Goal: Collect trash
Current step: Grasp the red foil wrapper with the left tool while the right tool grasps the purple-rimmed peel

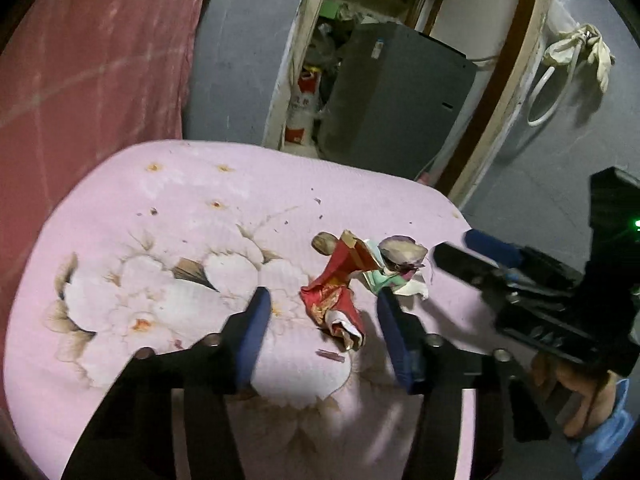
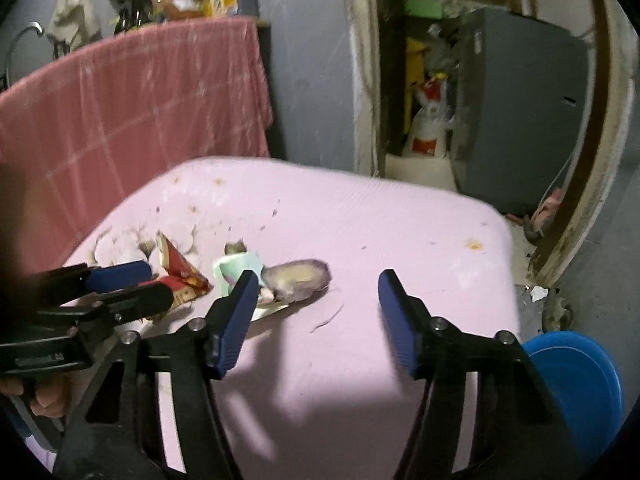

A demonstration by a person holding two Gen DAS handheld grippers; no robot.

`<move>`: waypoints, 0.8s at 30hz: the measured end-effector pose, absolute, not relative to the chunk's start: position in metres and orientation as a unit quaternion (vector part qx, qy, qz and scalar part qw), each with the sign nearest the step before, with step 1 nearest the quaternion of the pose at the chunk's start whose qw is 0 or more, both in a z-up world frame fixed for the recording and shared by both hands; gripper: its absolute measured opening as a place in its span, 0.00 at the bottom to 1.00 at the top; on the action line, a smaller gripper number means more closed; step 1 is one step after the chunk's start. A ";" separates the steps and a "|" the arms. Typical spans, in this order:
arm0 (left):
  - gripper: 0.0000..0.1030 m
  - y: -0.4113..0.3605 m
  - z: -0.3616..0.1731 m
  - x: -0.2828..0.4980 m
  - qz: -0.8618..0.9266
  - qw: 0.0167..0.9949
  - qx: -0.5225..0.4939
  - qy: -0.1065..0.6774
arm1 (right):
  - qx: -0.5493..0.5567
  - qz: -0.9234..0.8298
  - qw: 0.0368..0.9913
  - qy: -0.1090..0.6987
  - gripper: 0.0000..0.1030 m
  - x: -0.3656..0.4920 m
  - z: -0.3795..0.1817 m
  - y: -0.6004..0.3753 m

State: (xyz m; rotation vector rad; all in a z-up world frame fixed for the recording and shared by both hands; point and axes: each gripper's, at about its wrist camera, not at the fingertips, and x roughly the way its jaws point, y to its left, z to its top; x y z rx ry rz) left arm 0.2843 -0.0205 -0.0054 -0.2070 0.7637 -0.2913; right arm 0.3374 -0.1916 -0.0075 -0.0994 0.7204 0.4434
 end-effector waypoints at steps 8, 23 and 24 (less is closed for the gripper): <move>0.21 -0.011 -0.012 0.293 -0.137 0.900 -0.128 0.394 | -0.055 0.234 0.884 0.401 0.51 0.357 -0.018 -0.179; 0.17 -0.001 -0.013 0.294 -0.143 0.897 -0.147 0.392 | -0.033 0.243 0.877 0.412 0.33 0.356 -0.022 -0.184; 0.17 -0.001 -0.014 0.293 -0.143 0.897 -0.148 0.391 | -0.032 0.241 0.879 0.410 0.33 0.356 -0.022 -0.183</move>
